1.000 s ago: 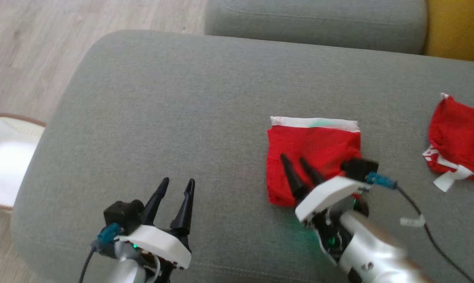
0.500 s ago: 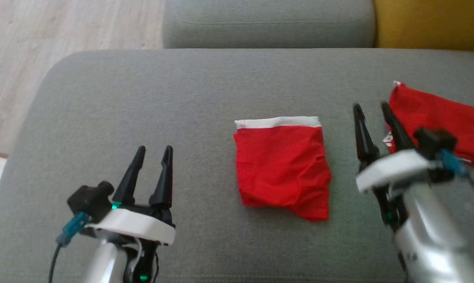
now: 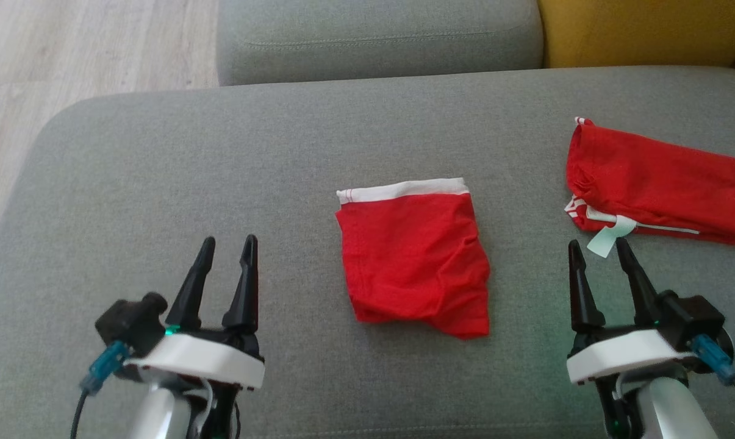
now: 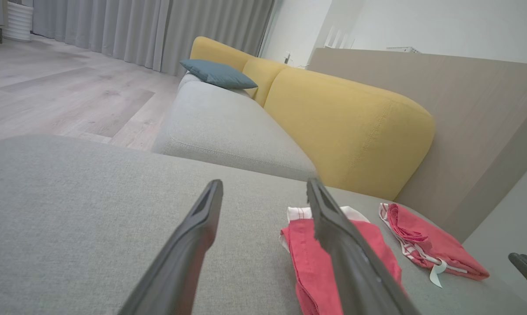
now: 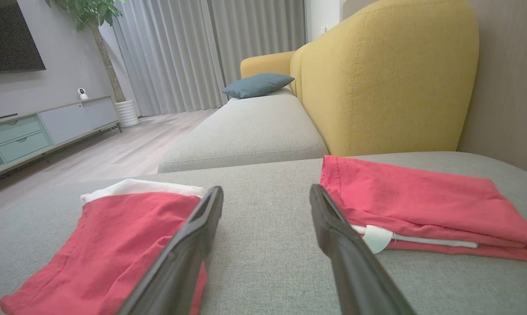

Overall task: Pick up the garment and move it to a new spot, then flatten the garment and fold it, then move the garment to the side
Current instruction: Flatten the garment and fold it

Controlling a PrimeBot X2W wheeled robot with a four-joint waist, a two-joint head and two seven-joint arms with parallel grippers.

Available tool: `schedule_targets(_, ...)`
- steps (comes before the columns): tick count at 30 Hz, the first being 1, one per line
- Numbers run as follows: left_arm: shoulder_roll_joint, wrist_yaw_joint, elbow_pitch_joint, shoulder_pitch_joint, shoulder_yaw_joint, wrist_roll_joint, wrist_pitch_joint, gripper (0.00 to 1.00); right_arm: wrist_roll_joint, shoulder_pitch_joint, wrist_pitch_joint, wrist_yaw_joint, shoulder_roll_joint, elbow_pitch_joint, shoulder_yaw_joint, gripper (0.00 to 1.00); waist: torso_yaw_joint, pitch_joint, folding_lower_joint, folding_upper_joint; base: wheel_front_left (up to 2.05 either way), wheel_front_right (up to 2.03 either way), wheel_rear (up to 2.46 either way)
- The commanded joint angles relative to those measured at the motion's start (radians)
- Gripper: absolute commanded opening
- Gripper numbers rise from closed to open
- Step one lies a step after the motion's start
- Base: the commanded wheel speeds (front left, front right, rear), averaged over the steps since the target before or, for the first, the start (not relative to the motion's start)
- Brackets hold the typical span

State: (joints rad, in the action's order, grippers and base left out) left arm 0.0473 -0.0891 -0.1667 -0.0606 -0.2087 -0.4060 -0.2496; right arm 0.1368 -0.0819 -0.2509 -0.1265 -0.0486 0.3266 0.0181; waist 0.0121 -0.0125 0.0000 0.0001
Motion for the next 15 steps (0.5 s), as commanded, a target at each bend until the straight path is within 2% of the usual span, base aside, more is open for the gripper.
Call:
schedule_targets(1, 0.003, -0.003, 0.027, -0.024, 0.042, 0.007, -0.012, 1.00, 0.006, -0.019, -0.011, -0.004, -0.002, -0.041, 0.025, 1.00, -0.001, -0.001, 0.0000, -0.0001, 0.00, 0.00, 0.00)
schedule_targets(10, 0.003, -0.009, 0.013, -0.032, 0.025, 0.007, -0.012, 1.00, 0.009, -0.013, -0.010, -0.004, -0.002, -0.061, 0.011, 1.00, 0.013, -0.025, 0.0000, -0.0001, 0.00, 0.00, 0.00)
schedule_targets(11, 0.003, -0.011, 0.012, -0.040, 0.016, 0.007, -0.012, 1.00, 0.007, -0.019, -0.009, -0.004, -0.002, -0.065, 0.011, 0.41, 0.023, -0.035, 0.0000, -0.0001, 0.00, 0.00, 0.00)
schedule_targets(12, 0.003, -0.012, 0.013, -0.044, 0.013, 0.006, -0.012, 1.00, 0.004, -0.023, -0.009, -0.004, -0.002, -0.068, 0.013, 0.00, 0.029, -0.040, 0.0000, -0.0001, 0.00, 0.00, 0.00)
schedule_targets(15, 0.003, -0.014, 0.022, -0.055, 0.005, -0.012, -0.012, 1.00, -0.002, -0.037, -0.009, -0.004, -0.002, -0.076, 0.012, 0.00, 0.055, -0.060, 0.0000, -0.0001, 0.00, 0.00, 0.00)
